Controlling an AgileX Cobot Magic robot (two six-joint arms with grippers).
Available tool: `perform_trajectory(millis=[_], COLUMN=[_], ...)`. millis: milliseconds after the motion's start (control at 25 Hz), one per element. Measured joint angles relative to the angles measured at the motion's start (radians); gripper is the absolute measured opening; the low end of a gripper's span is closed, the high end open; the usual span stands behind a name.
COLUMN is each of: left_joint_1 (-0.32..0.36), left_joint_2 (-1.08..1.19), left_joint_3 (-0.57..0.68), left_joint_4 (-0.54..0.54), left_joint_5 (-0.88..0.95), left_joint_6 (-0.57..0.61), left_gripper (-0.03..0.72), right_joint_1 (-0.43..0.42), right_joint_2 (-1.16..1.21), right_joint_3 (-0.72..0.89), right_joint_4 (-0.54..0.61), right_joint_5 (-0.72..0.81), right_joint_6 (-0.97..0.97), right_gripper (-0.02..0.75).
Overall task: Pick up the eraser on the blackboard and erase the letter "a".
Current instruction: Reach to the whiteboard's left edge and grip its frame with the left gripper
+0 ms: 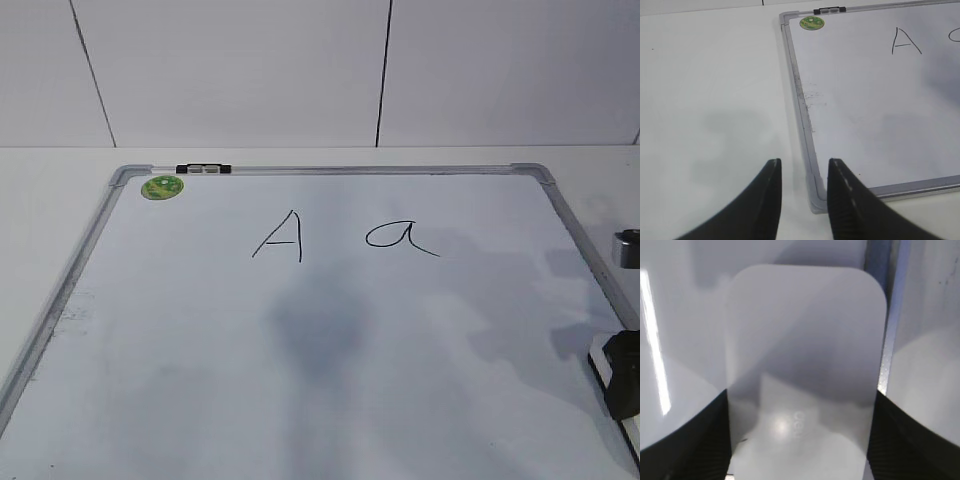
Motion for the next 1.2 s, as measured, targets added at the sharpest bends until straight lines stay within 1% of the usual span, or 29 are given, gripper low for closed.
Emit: perform_trajectory(millis=[520,840,1200], left_joint_1=[0.0,0.0,0.0], left_joint_2=[0.0,0.0,0.0], left_joint_3=[0.0,0.0,0.0], left_joint_4=[0.0,0.0,0.0], left_joint_5=[0.0,0.0,0.0], left_joint_6=[0.0,0.0,0.0], left_gripper=[0.235,0.235,0.235], right_joint_1=[0.0,0.0,0.0], right_joint_2=[0.002,-0.073,-0.192], right_joint_3=[-0.029,-0.029,-0.033], right_joint_4=[-0.002,0.0,0.034], right_joint_5=[0.013,-0.001,0.109], right_joint_6=[0.0,0.0,0.0], right_gripper=[0.561,0.561,0.561])
